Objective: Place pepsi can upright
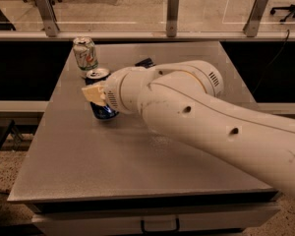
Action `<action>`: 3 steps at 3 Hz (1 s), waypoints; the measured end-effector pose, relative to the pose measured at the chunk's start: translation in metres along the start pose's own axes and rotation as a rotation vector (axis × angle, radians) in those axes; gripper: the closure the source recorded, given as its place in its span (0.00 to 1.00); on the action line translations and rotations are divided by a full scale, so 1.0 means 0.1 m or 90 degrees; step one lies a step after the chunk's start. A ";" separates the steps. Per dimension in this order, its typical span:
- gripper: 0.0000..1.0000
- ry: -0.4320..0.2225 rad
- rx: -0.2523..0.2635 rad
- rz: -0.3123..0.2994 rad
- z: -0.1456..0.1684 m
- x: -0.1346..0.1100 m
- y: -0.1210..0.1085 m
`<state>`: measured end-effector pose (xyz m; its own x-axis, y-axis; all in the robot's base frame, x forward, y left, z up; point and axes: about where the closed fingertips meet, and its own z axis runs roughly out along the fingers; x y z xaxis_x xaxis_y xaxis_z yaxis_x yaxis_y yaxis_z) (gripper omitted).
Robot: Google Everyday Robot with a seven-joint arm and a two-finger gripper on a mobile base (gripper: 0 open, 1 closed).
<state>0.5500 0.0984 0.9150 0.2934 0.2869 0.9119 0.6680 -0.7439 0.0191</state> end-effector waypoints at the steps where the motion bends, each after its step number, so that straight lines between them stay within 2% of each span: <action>1: 0.85 0.025 -0.001 -0.025 -0.03 -0.03 -0.04; 2: 0.62 0.052 0.000 -0.037 -0.05 -0.07 -0.09; 3: 0.39 0.055 0.000 -0.039 -0.06 -0.04 -0.11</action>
Offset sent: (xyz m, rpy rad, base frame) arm -0.0237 -0.0110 -0.0129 0.0394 -0.1393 0.0374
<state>0.5377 0.1017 0.9136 0.1915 0.2791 0.9410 0.6825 -0.7269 0.0767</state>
